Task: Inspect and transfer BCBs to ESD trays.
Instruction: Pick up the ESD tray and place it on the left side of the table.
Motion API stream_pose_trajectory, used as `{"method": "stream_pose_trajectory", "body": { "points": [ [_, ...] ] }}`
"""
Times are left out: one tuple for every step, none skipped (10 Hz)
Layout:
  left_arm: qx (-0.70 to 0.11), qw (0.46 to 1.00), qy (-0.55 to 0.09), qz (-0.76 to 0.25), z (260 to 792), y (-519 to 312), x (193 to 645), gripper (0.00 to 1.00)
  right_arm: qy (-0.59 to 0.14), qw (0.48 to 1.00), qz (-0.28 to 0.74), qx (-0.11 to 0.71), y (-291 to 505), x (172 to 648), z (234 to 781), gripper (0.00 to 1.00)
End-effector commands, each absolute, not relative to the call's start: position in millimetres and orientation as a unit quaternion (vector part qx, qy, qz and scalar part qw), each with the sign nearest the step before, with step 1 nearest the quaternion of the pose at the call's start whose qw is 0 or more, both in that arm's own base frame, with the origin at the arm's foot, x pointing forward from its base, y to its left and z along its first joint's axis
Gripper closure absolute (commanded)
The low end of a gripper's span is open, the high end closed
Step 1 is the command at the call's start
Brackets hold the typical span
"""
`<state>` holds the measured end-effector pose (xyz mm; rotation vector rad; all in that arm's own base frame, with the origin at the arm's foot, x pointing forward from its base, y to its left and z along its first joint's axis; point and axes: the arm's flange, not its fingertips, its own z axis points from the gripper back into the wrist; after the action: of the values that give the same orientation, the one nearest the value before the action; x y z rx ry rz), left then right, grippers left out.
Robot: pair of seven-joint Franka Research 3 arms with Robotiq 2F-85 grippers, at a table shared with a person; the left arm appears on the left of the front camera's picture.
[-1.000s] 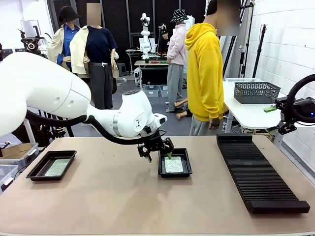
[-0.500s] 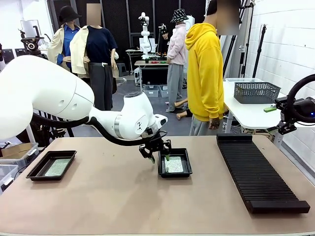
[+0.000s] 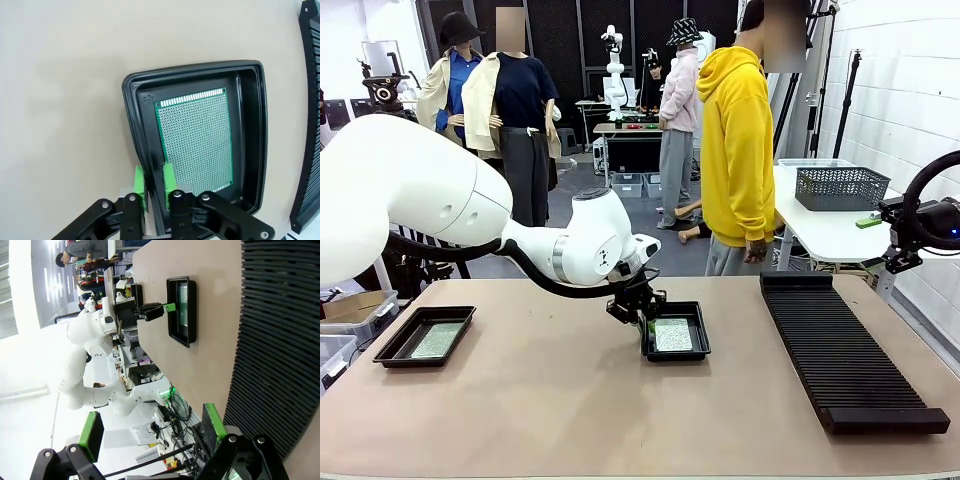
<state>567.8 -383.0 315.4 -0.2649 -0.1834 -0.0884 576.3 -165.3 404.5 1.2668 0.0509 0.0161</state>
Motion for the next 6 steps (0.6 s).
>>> {"method": "stream_pose_trajectory", "body": {
  "points": [
    [-0.130, 0.987, -0.089, -0.043, 320.6, -381.6, 568.0, 1.00, 0.019, 0.807, 0.007, 0.590, -164.0, 575.1, 404.1, 0.00],
    [-0.129, 0.987, -0.084, -0.041, 320.0, -381.0, 567.7, 1.00, 0.019, 0.807, 0.007, 0.590, -164.0, 575.1, 404.1, 0.00],
    [-0.130, 0.989, -0.057, -0.036, 321.5, -378.7, 565.5, 1.00, 0.019, 0.807, 0.007, 0.590, -164.0, 575.1, 404.1, 0.00],
    [-0.131, 0.986, -0.090, -0.044, 315.7, -383.0, 567.5, 1.00, 0.019, 0.807, 0.007, 0.590, -164.0, 575.1, 404.1, 0.00],
    [-0.131, 0.986, -0.090, -0.044, 315.7, -383.0, 567.5, 1.00, 0.019, 0.807, 0.007, 0.590, -164.0, 575.1, 404.1, 0.00],
    [-0.131, 0.986, -0.090, -0.044, 315.7, -383.0, 567.5, 1.00, 0.019, 0.807, 0.007, 0.590, -164.0, 575.1, 404.1, 0.00]
  ]
}}
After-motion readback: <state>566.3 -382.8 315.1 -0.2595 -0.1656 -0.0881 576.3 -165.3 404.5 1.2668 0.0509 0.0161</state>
